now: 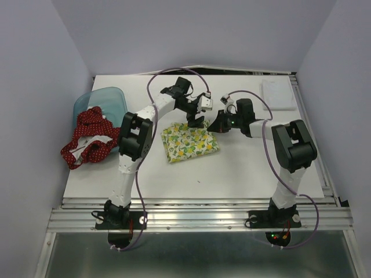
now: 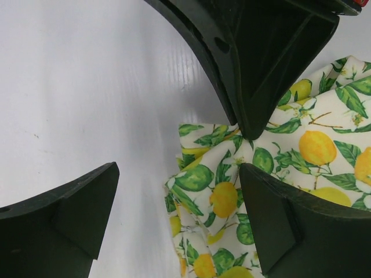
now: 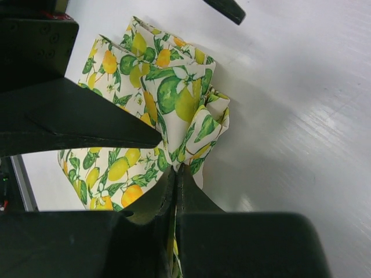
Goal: Fold and stack the skirts
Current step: Neatly place the folded skirt to the corner
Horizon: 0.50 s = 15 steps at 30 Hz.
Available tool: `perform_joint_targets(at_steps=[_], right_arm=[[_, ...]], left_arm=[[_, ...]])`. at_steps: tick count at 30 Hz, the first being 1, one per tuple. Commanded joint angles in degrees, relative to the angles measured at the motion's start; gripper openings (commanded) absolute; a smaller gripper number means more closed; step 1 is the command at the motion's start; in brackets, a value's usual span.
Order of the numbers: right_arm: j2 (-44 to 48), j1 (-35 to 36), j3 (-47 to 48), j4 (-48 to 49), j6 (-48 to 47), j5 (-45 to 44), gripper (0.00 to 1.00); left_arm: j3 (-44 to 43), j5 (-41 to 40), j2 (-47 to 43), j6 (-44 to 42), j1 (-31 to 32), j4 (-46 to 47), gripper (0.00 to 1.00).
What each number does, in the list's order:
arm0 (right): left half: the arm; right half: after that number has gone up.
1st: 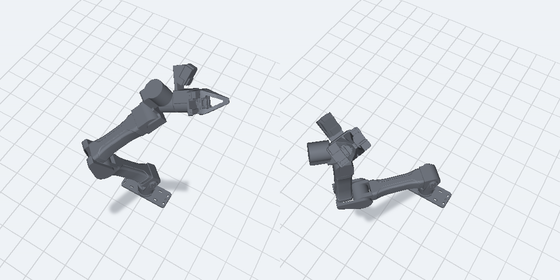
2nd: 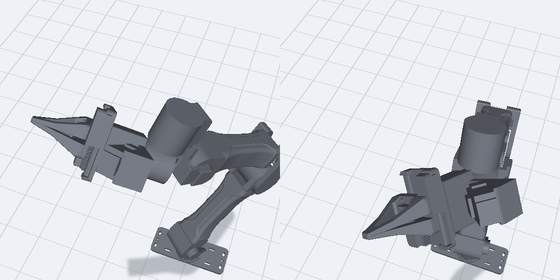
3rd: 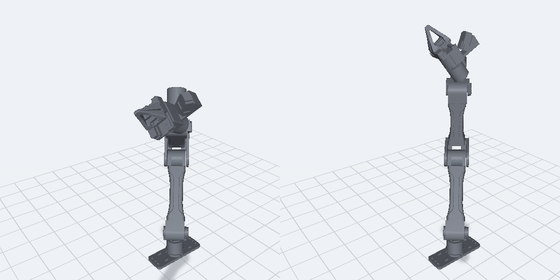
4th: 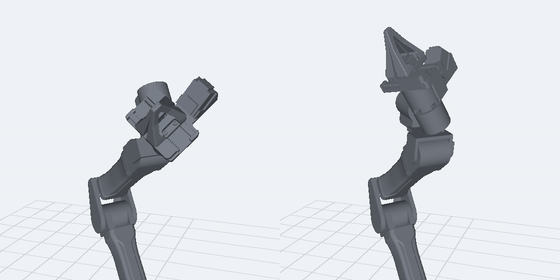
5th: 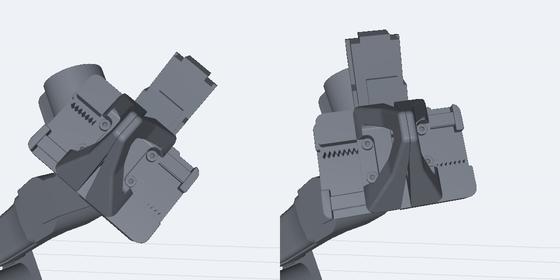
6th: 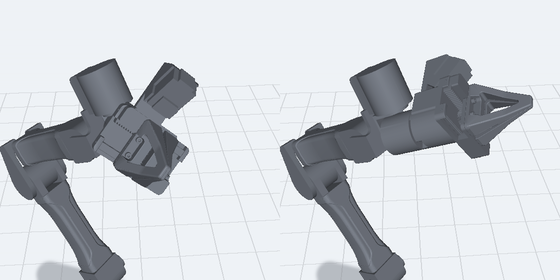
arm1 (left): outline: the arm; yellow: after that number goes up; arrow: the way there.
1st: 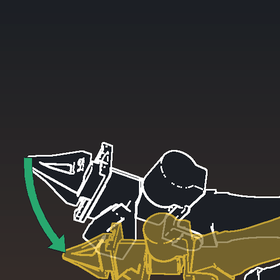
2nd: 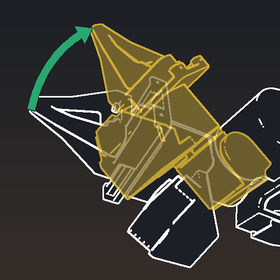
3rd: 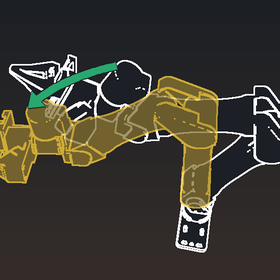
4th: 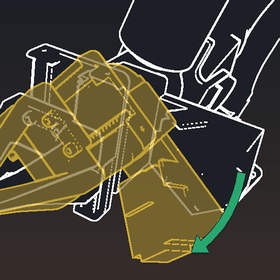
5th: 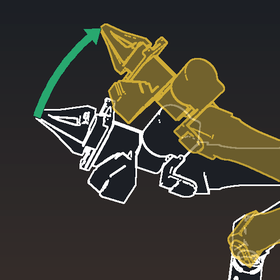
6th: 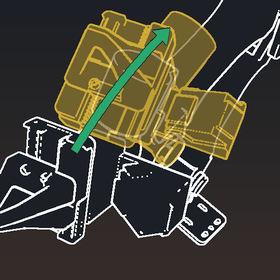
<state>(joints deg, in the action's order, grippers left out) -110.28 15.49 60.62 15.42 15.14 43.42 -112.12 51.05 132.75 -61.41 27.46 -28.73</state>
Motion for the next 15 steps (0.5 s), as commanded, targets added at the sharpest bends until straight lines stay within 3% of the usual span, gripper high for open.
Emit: perform_joint_targets(at_steps=[1,9,15], right_arm=[[0.9,1.0,2.7,0.1,-2.1,1.7,0.01],[0.7,1.6,3.9,-0.6,-2.6,1.6,0.01],[0.7,2.1,4.9,-1.1,-3.0,1.8,0.01]], left_arm=[[-3.9,3.3,0.5,-7.1,0.6,-4.6,0.97],[-8.1,5.6,3.7,-12.0,0.7,-12.2,0.86],[-9.2,5.8,4.5,-13.7,0.7,-14.9,0.53]])
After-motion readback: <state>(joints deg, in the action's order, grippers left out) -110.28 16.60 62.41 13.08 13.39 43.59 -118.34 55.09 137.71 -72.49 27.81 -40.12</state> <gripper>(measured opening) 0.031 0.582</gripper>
